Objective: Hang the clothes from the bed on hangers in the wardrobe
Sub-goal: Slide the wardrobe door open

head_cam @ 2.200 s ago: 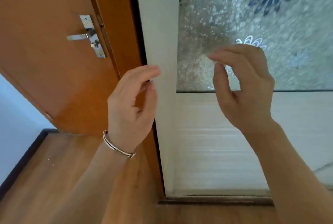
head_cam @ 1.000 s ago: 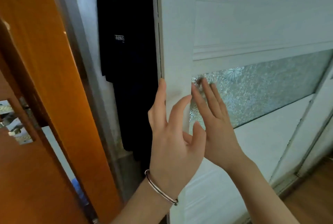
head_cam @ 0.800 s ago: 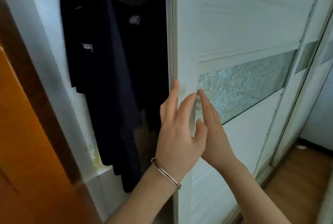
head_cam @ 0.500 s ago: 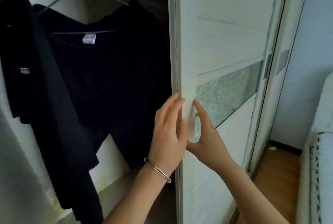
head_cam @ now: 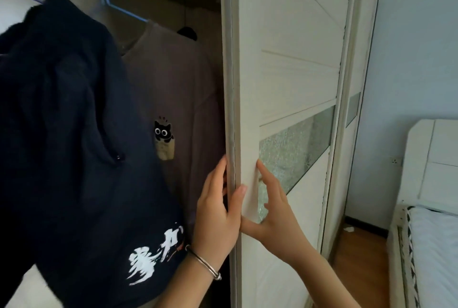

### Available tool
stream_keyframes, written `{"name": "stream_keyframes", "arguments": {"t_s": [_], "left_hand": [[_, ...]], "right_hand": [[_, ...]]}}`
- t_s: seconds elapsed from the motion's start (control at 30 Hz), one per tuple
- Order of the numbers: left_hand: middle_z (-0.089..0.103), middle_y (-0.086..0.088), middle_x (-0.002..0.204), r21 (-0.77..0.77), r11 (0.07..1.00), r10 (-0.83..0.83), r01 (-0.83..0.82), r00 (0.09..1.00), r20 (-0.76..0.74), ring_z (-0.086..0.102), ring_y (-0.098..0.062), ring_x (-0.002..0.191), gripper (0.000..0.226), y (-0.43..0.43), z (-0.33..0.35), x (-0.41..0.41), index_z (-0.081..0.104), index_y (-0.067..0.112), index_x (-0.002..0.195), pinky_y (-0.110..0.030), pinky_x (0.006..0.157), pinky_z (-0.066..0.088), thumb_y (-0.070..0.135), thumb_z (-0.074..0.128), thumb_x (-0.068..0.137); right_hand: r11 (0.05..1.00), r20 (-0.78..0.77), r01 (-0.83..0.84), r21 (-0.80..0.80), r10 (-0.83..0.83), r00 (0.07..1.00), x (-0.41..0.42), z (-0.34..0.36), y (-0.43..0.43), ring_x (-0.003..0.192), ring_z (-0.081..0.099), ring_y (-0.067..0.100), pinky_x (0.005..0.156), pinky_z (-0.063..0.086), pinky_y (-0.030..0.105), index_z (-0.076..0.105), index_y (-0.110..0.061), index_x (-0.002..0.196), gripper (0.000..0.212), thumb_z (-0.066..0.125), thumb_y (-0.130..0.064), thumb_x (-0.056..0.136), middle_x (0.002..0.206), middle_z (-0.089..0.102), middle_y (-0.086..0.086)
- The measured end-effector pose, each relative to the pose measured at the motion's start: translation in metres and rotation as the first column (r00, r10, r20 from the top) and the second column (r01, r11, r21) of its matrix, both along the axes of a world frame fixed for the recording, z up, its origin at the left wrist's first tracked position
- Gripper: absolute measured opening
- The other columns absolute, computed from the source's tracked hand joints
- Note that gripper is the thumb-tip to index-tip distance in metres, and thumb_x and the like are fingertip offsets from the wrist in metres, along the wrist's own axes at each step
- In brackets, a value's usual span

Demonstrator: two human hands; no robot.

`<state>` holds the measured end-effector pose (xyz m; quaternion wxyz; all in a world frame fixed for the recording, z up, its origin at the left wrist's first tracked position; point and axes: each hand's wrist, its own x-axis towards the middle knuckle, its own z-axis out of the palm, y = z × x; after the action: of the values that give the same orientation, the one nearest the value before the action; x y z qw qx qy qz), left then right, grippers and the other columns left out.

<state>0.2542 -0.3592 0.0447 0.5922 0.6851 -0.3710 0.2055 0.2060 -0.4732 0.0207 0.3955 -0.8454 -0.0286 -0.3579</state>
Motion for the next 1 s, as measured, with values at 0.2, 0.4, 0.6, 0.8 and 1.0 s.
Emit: {"name": "stream_keyframes", "arguments": {"t_s": [0.2,0.4,0.6,0.8,1.0], "left_hand": [[0.049,0.010,0.133,0.015,0.998,-0.067,0.067,0.998,-0.018,0.055,-0.009,0.117,0.058,-0.053,0.003,0.026,0.030,0.055,0.118,-0.028,0.095,0.051,0.018,0.060,0.086],[0.050,0.013,0.132,0.060,0.994,-0.087,0.093,0.993,-0.085,0.054,-0.010,0.119,0.055,-0.104,0.005,0.048,0.038,0.030,0.135,-0.026,0.094,0.051,0.023,0.060,0.086],[0.049,-0.001,0.138,0.057,0.990,-0.117,0.126,0.983,-0.141,0.052,-0.018,0.123,0.054,-0.150,0.013,0.057,0.037,0.021,0.137,-0.038,0.099,0.049,0.019,0.059,0.087],[0.054,0.010,0.124,-0.021,0.987,-0.160,0.159,0.972,-0.175,0.057,-0.010,0.115,0.053,-0.154,0.010,0.065,0.044,0.024,0.132,-0.029,0.093,0.053,0.019,0.064,0.083],[0.059,0.008,0.116,0.057,0.983,-0.155,0.173,0.960,-0.232,0.058,0.005,0.094,0.044,-0.147,0.004,0.061,0.049,0.017,0.127,-0.008,0.077,0.052,0.020,0.062,0.085]], "right_hand": [[0.992,-0.004,-0.071,0.109,0.072,0.997,0.027,-0.007,-0.060,0.131,0.019,-0.018,0.092,0.033,0.007,0.009,-0.061,0.131,0.094,0.075,-0.028,0.073,0.136,0.013,-0.050],[0.984,-0.030,-0.102,0.148,0.107,0.994,0.050,-0.007,-0.112,0.125,0.016,-0.029,0.094,0.027,0.009,0.005,-0.067,0.129,0.094,0.073,-0.031,0.075,0.132,0.011,-0.056],[0.972,-0.063,-0.082,0.221,0.098,0.993,0.066,-0.005,-0.151,0.116,0.013,-0.036,0.106,0.019,0.025,0.005,-0.069,0.127,0.089,0.071,-0.037,0.076,0.128,0.009,-0.058],[0.975,-0.016,-0.086,0.205,0.091,0.996,0.075,-0.009,-0.159,0.134,0.018,-0.013,0.097,0.024,0.013,0.011,-0.066,0.130,0.085,0.069,-0.041,0.073,0.145,0.014,-0.037],[0.962,-0.032,-0.123,0.244,0.135,0.990,0.069,-0.005,-0.158,0.139,0.022,0.002,0.107,0.027,0.031,0.019,-0.056,0.135,0.080,0.070,-0.032,0.079,0.151,0.019,-0.023]]}}
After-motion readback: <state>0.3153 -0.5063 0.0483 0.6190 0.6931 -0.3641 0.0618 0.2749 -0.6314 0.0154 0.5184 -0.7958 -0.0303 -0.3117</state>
